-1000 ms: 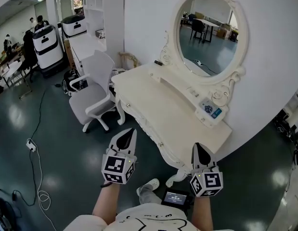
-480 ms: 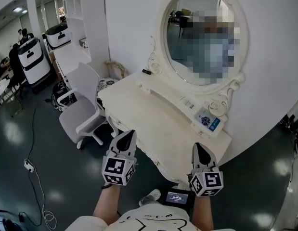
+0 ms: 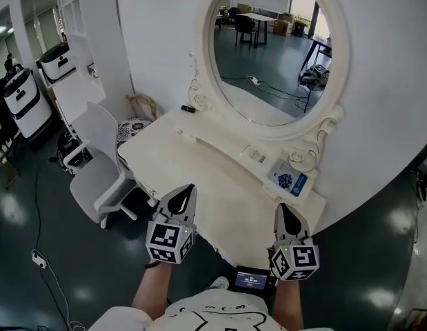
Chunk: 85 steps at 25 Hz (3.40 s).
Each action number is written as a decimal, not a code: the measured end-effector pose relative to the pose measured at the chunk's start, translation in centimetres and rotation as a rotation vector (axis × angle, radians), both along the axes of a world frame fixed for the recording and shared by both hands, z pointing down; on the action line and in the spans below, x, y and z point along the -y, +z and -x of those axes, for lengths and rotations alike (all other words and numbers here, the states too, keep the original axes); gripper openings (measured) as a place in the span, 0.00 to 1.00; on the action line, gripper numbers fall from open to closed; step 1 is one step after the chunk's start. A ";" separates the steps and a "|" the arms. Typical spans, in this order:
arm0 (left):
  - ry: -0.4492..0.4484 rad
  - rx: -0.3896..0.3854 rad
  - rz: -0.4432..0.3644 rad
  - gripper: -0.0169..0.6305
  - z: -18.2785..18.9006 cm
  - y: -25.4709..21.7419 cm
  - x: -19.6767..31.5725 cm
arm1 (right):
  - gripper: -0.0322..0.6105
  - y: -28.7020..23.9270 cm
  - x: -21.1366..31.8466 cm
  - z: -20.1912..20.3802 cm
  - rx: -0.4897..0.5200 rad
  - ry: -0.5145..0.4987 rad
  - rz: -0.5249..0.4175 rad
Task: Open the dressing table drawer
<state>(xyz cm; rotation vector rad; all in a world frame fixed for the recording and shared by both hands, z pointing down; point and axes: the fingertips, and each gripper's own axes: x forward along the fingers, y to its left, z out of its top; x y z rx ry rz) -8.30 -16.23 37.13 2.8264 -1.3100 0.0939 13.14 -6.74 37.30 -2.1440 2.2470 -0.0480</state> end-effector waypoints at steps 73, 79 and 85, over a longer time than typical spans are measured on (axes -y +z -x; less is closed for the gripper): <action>0.621 0.121 0.238 0.04 -17.5 11.0 19.2 | 0.08 11.1 5.1 -8.5 0.106 0.694 0.295; 0.602 0.170 0.281 0.04 -17.5 13.8 18.4 | 0.11 15.0 5.4 -8.6 0.158 0.662 0.382; 0.576 0.203 0.326 0.04 -17.1 16.2 18.0 | 0.13 18.0 5.5 -8.7 0.198 0.632 0.448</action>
